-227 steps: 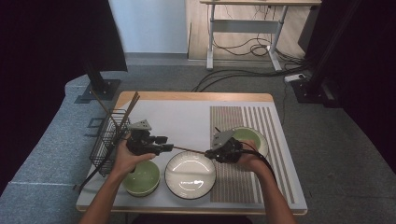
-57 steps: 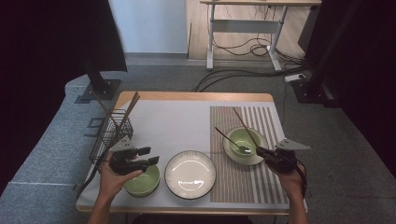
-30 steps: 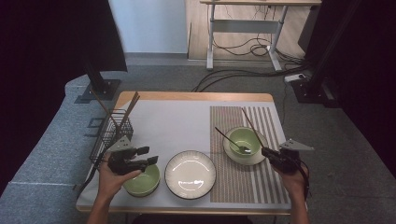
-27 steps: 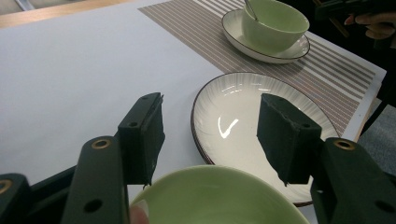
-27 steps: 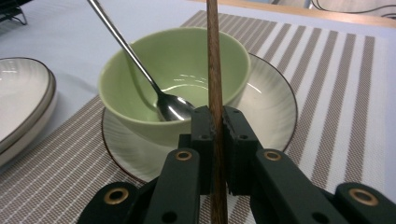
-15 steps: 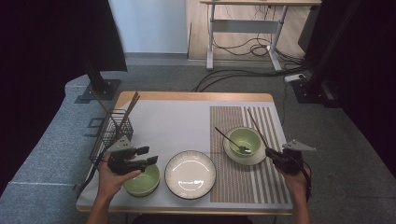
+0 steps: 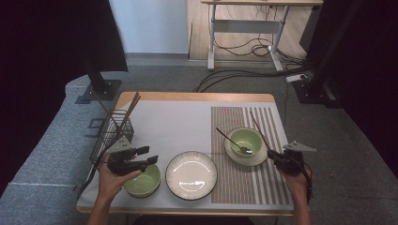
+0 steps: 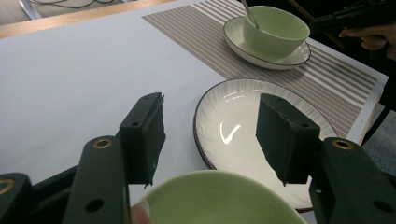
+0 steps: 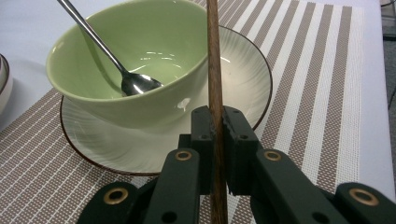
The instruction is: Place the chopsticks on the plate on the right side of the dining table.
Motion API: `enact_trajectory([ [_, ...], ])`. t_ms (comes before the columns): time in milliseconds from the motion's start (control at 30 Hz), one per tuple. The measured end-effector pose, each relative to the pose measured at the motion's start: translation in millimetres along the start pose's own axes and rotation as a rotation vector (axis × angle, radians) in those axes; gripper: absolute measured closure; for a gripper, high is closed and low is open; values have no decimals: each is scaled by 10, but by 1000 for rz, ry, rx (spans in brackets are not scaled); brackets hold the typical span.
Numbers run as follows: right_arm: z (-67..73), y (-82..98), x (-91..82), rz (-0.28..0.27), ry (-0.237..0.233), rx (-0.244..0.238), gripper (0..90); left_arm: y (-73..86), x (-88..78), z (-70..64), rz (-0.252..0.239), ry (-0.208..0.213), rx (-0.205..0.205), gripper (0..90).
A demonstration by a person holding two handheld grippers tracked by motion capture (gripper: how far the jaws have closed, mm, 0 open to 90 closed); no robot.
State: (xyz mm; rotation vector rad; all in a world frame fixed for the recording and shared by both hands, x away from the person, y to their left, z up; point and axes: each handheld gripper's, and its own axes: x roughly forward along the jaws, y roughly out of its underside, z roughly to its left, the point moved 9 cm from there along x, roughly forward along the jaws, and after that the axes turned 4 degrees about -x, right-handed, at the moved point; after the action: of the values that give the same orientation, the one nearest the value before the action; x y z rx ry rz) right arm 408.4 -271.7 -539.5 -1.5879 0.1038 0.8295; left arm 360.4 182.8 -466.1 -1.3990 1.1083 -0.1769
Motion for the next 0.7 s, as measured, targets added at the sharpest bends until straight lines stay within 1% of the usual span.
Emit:
enact_trajectory([
  [367, -55, 49, 30, 7, 8, 20, 841, 15, 13, 2, 14, 1, 1, 418],
  [700, -41, 50, 113, 20, 13, 22, 841, 14, 12, -7, 12, 8, -1, 418],
])
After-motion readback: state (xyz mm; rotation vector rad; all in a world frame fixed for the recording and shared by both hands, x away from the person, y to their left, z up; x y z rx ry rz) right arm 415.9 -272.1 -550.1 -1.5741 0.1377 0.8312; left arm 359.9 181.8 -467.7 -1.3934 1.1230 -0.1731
